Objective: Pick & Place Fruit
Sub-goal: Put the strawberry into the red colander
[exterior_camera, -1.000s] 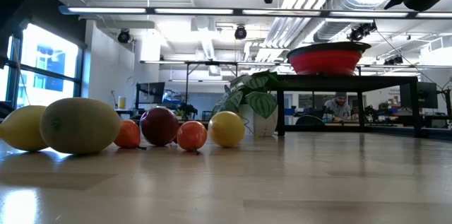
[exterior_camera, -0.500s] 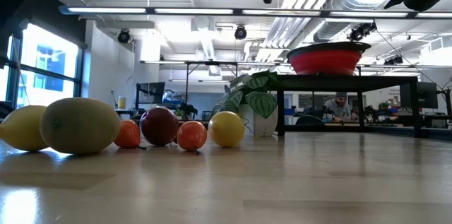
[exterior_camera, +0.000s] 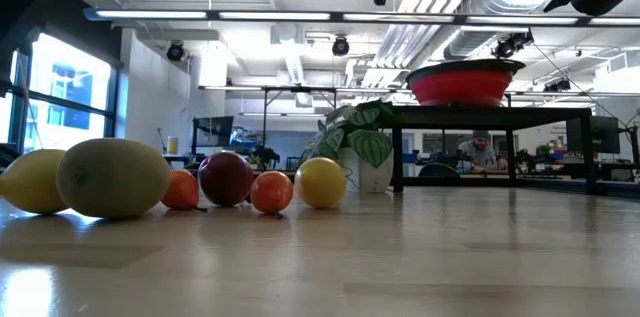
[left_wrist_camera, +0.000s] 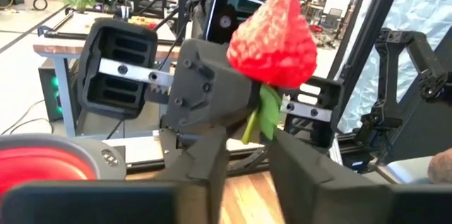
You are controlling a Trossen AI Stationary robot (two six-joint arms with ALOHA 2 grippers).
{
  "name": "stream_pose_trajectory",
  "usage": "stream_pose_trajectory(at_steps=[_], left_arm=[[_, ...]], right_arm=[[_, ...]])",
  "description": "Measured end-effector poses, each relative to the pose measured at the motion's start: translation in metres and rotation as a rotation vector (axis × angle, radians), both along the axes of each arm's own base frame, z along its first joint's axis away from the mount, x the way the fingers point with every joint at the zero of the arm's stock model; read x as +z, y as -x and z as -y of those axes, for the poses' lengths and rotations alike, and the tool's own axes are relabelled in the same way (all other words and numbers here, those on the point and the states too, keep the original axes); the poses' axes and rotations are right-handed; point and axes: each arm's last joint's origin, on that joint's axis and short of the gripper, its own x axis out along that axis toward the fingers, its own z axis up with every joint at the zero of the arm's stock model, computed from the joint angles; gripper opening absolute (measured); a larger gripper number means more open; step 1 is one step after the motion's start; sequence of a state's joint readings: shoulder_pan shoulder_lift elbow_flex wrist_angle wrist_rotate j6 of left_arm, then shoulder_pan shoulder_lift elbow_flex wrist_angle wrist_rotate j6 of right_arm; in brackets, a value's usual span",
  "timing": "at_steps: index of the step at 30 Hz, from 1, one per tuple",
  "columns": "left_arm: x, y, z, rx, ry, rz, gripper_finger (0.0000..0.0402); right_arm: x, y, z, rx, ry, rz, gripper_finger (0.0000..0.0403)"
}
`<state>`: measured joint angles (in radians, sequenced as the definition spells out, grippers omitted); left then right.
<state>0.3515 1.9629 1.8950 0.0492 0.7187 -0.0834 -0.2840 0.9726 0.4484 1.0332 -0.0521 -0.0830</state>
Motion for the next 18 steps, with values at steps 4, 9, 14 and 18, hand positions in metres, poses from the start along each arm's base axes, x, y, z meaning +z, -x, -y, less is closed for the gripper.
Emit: stream_pose_trajectory(at_steps=[4, 9, 14, 18], left_arm=[[0.0, 0.0, 0.0, 0.003, -0.001, 0.0, 0.0161], [0.0, 0.002, -0.006, 0.005, 0.017, -0.007, 0.0209], [0.0, 0.008, -0.019, -0.022, 0.072, -0.027, 0.0219], [0.0, 0.014, -0.031, -0.054, 0.108, -0.042, 0.022]], right_arm=[[0.0, 0.0, 0.0, -0.002, -0.001, 0.0, 0.0003], [0.004, 0.005, 0.0, -0.066, 0.006, 0.023, 0.0003], [0.012, 0.017, 0.0, -0.193, 0.0, 0.053, 0.0003], [0.011, 0.026, 0.003, -0.376, -0.071, -0.011, 0.0003]])
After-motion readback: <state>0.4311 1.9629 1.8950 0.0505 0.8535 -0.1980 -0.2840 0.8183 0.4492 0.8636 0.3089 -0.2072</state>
